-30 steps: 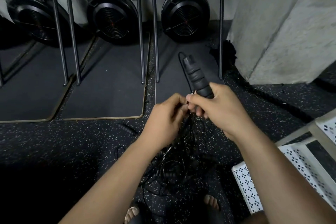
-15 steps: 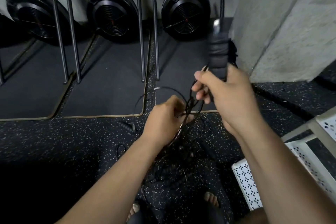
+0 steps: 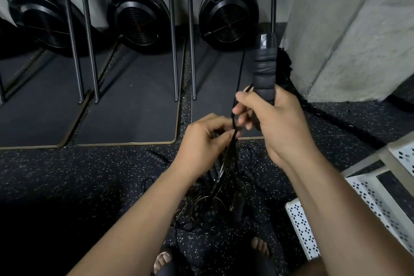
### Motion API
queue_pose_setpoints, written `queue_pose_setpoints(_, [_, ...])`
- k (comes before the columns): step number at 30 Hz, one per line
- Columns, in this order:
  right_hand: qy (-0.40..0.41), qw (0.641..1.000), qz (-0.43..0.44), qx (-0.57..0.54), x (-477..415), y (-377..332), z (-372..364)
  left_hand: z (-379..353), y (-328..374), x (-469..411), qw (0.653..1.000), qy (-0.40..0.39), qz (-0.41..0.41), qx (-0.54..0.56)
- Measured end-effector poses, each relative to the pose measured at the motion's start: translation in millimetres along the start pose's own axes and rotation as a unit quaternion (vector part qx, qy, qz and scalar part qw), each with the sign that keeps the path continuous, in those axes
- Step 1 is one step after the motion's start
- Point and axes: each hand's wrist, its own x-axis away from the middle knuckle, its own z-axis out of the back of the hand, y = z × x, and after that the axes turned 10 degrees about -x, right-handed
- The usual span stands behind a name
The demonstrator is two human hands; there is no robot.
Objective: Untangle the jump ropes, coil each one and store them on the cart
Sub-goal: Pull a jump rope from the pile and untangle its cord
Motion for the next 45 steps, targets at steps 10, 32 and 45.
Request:
queue_pose_setpoints(10, [0.057,0.998,0.013,-0.006,-7,4,11,15,4,1,0.992,-0.065,0.042,0.100])
queue_pose_setpoints(32, [-0.008,0.995,-0.066,0.073,-5,14,14,24,12,3,1.000,0.006,0.005,0.003])
queue_pose_setpoints(45, [-0.019,0.996,-0.087,0.029,0,13,3,23,11,4,0.993,0.018,0.080,0.083])
